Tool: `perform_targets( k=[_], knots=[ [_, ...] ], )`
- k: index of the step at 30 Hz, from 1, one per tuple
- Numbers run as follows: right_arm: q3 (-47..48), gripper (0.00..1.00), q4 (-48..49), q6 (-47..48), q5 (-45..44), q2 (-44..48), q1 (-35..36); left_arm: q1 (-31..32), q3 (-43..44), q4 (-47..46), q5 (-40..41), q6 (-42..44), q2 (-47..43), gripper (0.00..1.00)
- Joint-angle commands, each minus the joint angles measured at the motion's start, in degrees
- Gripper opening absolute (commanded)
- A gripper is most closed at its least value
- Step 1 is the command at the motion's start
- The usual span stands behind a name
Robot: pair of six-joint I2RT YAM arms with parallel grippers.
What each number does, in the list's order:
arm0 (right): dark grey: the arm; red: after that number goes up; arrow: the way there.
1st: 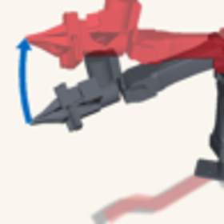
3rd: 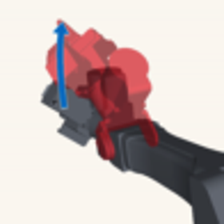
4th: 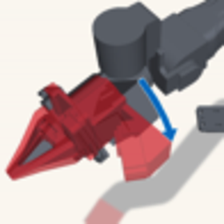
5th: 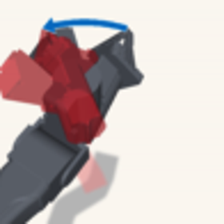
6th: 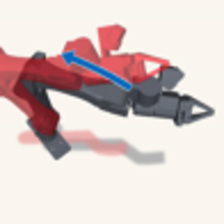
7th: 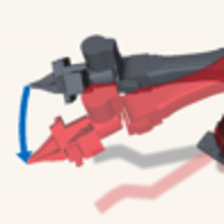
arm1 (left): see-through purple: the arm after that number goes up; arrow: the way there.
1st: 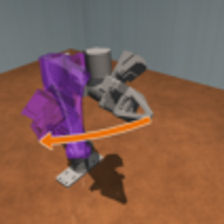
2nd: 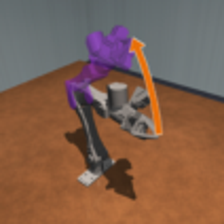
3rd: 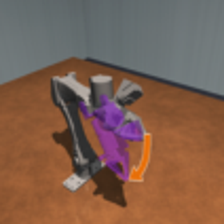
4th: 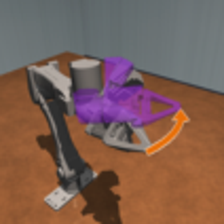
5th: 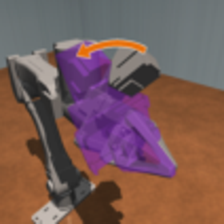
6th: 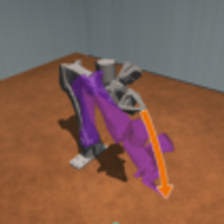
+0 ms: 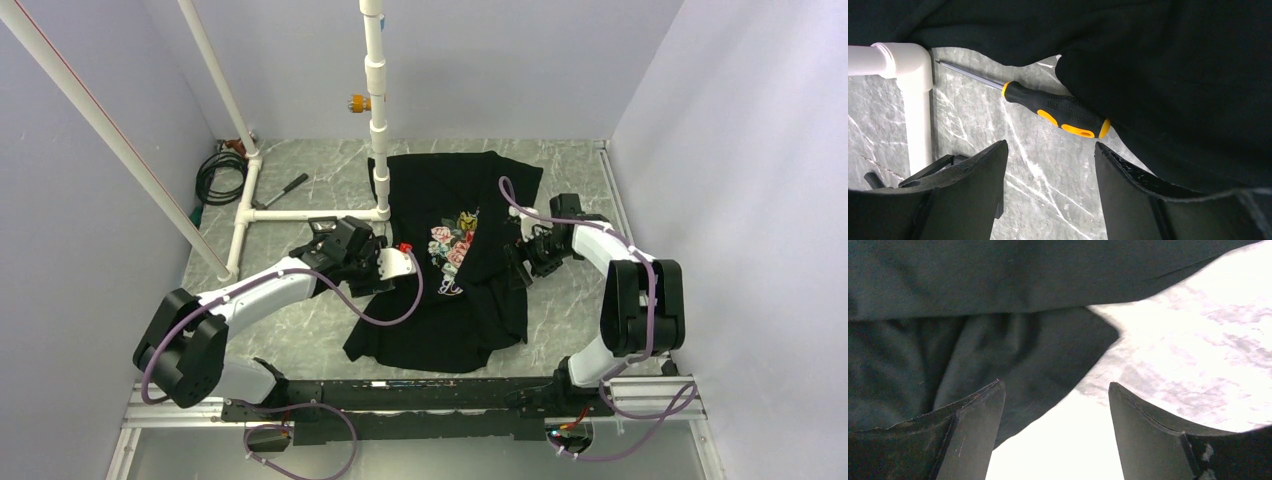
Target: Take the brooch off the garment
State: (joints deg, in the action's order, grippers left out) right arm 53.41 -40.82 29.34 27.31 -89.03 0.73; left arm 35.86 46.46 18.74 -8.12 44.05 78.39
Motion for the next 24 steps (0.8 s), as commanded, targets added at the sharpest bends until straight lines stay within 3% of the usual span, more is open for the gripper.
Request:
perform_targets(
  k=[1, 9, 15, 17, 18, 24],
  knots=[
    [-0.08, 0.77, 8.17, -2.56, -6.72, -1.91, 2.11, 0.53, 0.05, -1.04, 0.77, -0.28, -0.08, 0.69],
    [0.74, 0.73, 11.97, -3.68, -10.88, -7.54, 5.42, 2.89, -1.87, -0.32, -0.74, 0.20, 0.68, 0.69],
    [-0.59, 0.37, 9.95, -0.78, -11.63, -8.61, 6.15, 5.09, -3.67, -0.81, 0.29, 1.81, 1.66, 0.68],
    [-1.55, 0.19, 8.91, 0.89, -12.46, -7.38, 5.35, 5.51, -3.98, -0.77, 0.61, 2.38, 2.11, 0.67],
    [-2.01, 0.03, 8.31, 1.71, -12.92, -6.59, 4.57, 5.87, -4.00, -0.77, 0.97, 2.72, 2.45, 0.67],
    [-3.63, 0.00, 4.11, 8.85, -16.32, -1.64, -3.58, 7.73, -3.58, 0.50, 1.03, 3.86, 4.99, 0.67]
  ],
)
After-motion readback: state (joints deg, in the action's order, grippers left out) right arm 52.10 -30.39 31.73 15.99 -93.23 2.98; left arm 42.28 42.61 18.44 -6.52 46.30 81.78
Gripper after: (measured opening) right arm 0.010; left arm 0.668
